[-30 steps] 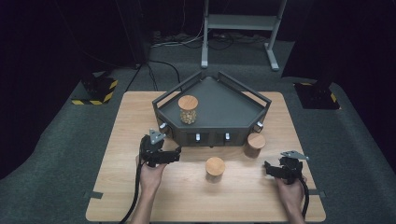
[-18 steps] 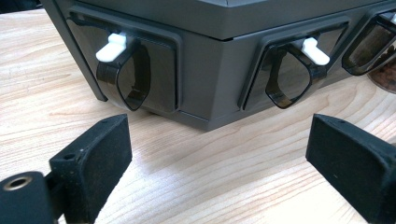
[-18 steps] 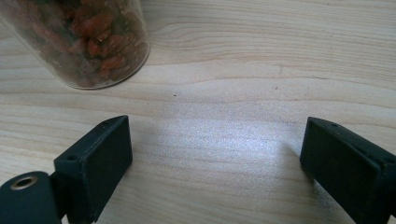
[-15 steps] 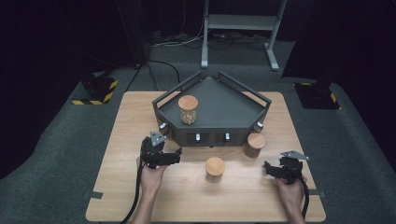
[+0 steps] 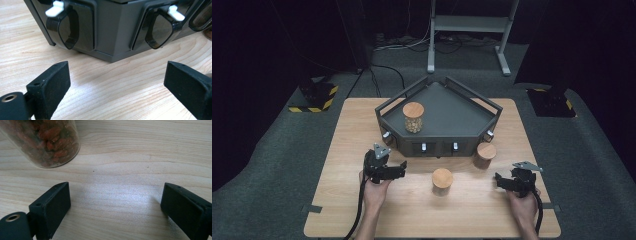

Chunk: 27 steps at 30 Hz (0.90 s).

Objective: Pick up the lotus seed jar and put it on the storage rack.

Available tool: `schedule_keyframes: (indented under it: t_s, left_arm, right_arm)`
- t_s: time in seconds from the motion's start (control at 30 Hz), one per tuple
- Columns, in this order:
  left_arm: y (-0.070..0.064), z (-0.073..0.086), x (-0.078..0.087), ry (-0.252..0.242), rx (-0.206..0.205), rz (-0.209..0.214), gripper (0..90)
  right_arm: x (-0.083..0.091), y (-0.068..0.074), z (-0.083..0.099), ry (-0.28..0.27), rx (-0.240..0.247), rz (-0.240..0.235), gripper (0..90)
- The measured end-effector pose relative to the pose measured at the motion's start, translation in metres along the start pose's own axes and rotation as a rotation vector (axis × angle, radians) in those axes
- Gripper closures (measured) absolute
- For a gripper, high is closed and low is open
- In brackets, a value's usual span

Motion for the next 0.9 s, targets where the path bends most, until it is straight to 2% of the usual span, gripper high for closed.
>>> schedule_keyframes:
  t_s: [0.9]
  left_arm:
    - [0.002, 0.012, -0.011, 0.027, 0.015, 0.002, 6.0]
  right_arm:
    - [0.000, 0.000, 0.000, -0.001, 0.002, 0.001, 8.4]
Point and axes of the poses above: each handheld gripper's, and its own axes: x roughly backward along the jaws, z roughly out of its underside, y roughly to its left, the point moved 2 cm from there along -x, roughly forward along the jaws, and after that the axes turned 10 degrees about z, right-handed, at the moved point
